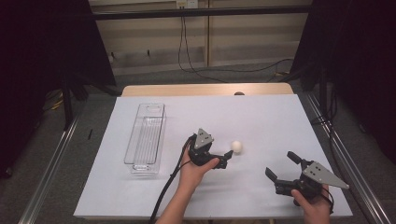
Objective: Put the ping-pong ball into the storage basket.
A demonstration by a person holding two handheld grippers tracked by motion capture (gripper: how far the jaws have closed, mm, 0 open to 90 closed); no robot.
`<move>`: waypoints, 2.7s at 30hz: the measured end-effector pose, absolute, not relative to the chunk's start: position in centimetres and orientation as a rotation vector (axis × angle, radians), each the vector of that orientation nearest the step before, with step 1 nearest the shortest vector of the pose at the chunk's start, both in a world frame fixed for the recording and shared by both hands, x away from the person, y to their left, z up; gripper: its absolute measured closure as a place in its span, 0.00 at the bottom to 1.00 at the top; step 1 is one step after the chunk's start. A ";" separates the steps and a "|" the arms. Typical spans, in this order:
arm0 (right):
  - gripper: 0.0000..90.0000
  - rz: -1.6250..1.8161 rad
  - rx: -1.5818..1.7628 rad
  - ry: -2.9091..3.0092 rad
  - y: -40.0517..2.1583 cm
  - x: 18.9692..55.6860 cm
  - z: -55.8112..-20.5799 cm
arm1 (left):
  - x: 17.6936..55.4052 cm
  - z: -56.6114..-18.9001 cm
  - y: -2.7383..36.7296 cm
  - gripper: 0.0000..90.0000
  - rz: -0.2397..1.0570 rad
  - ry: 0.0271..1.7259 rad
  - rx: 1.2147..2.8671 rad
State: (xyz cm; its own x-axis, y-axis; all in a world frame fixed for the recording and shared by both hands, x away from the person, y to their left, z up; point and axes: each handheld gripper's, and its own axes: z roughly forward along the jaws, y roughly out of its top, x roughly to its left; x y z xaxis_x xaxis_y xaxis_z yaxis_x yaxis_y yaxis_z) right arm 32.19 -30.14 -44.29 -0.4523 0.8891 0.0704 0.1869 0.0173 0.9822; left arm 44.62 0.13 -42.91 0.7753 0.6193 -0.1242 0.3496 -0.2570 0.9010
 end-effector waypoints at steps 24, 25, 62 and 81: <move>0.01 1.479 1.104 1.695 -30.3 32.2 -44.2 | 45.3 -43.1 -1.4 0.02 0.315 0.751 1.913; 0.01 1.481 1.105 1.690 -30.3 32.2 -44.3 | 45.4 -43.1 -1.5 0.02 0.311 0.751 1.913; 0.01 1.477 1.097 1.694 -30.3 32.2 -44.2 | 46.4 -44.5 -2.8 0.05 0.309 0.776 1.958; 0.01 1.476 1.101 1.690 -30.5 32.1 -44.2 | 46.5 -44.2 -4.0 0.06 0.325 0.753 1.991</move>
State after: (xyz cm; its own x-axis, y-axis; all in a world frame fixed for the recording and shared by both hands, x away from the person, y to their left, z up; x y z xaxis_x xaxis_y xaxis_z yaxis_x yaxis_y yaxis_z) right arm 32.11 -30.45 -44.18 -0.4511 0.8902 0.0632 0.1827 0.0228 0.9829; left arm 46.54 -3.95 -44.22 0.7751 0.6273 -0.0757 0.3753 -0.3607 0.8539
